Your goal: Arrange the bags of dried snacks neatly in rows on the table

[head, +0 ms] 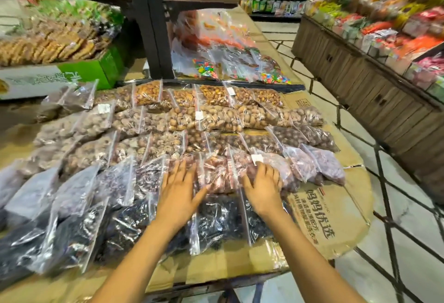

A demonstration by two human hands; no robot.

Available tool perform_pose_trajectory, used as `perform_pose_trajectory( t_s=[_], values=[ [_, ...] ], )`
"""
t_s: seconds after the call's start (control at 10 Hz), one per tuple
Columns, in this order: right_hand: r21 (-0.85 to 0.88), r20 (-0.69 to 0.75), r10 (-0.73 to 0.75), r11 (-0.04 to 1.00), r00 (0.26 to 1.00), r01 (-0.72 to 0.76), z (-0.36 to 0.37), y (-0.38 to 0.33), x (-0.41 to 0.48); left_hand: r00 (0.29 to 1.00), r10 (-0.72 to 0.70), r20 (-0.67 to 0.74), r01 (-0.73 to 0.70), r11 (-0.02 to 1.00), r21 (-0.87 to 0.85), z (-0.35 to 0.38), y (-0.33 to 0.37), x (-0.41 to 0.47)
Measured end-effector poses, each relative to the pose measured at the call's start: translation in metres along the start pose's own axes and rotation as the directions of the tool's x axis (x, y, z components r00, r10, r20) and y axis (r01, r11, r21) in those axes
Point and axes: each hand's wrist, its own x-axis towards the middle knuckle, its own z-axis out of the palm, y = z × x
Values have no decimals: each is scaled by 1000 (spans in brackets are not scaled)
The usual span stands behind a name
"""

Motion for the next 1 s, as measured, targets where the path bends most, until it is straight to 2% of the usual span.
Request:
perform_pose_trajectory(
  t_s=[0.2,0.3,0.4,0.6,0.7,0.9,1.0],
  values=[
    [-50,77,-131,990,988,135,26,-80,-34,955,-184,-232,214,970,112,-37,-77,-53],
    [-63,97,-258,962,961,265,49,-118,-53,899,-371,-230,410,900,148,-46,-116,-80],
    [-72,125,-324,940,938,335,74,-141,-75,851,-494,-179,511,857,63,-45,-137,-107],
    [-118,114,-399,904,910,412,94,-159,-96,877,-438,-196,430,899,-82,-42,-141,-133],
    [-123,120,-400,902,908,414,98,-158,-96,861,-468,-200,461,883,-84,-37,-136,-144],
    [-28,147,-444,892,884,452,108,-145,-95,805,-523,-279,514,851,-112,-19,-122,-167],
    [48,38,-554,832,832,552,104,-149,-97,745,-595,-302,586,800,-131,-9,-110,-181]
  ],
)
